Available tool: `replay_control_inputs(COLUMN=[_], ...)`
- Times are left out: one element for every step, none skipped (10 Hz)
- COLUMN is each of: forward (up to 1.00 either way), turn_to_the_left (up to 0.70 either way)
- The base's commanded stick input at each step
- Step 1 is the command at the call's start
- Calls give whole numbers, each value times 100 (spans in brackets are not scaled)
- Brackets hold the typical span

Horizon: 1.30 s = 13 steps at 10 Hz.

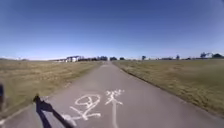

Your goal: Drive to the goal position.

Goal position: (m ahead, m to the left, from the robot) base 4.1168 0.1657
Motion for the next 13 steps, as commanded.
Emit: replay_control_inputs(forward=[70, 70, 70, 70, 70, 70, 70, 70, 70, 70, 70, 70, 70], turn_to_the_left=[0, 0, 0, 0, 0, 0, 0, 0, 0, 0, 0, 0, 0])
